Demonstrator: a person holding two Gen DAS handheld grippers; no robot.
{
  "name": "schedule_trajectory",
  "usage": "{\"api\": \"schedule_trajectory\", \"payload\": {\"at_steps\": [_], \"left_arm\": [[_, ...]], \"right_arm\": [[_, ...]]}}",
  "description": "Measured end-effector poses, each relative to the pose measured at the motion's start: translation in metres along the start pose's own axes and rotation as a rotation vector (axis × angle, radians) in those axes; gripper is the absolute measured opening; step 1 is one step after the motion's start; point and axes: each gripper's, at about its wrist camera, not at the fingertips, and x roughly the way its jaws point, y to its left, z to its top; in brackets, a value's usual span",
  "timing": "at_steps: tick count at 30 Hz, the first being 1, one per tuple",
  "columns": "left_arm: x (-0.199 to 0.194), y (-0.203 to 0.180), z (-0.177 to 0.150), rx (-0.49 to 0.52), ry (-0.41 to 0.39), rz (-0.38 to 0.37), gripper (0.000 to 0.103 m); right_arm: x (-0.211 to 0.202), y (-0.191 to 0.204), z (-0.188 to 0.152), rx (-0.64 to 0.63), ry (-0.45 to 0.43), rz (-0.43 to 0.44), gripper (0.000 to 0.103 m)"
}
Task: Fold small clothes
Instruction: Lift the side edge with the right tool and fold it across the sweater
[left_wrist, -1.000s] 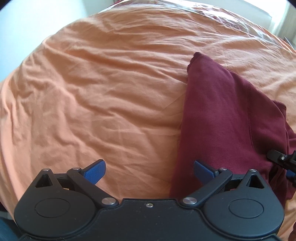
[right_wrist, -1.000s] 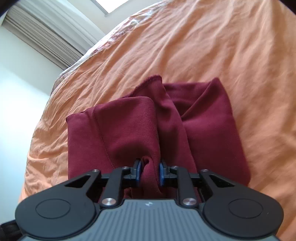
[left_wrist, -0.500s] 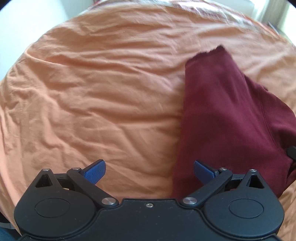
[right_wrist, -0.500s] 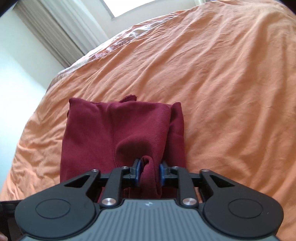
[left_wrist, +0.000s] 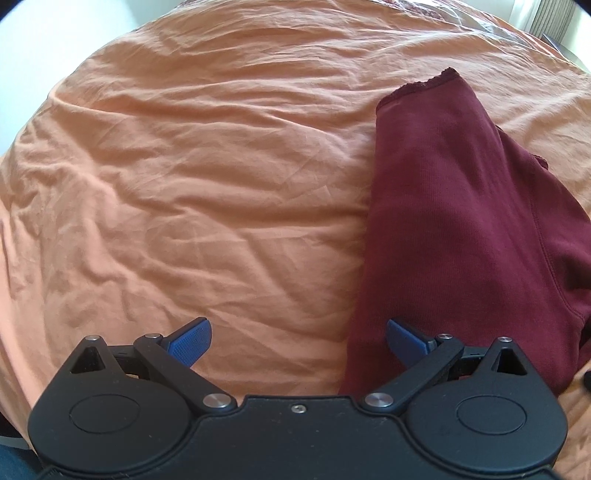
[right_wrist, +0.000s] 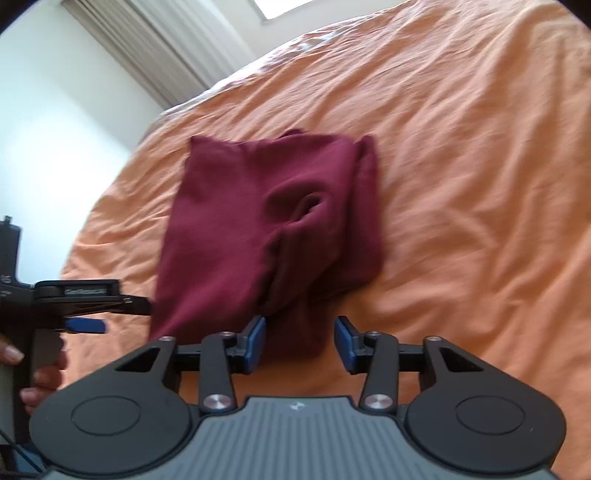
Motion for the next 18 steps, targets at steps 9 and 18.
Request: {"api": "schedule_trajectory", "payload": {"at_steps": [9,18], "left_arm": [[0.002,0.005,-0.016,-0.016,0.043,-0.072,0.101],[-0.008,0.007,-0.016,0.009,0.013,-0.069,0.101]], "right_arm": [[0.027,0.043,0.004,-0.249,0.042,0.015,0.009],[0.002,0.056,0.000,-0.393,0.088,-0.038,0.007]]}}
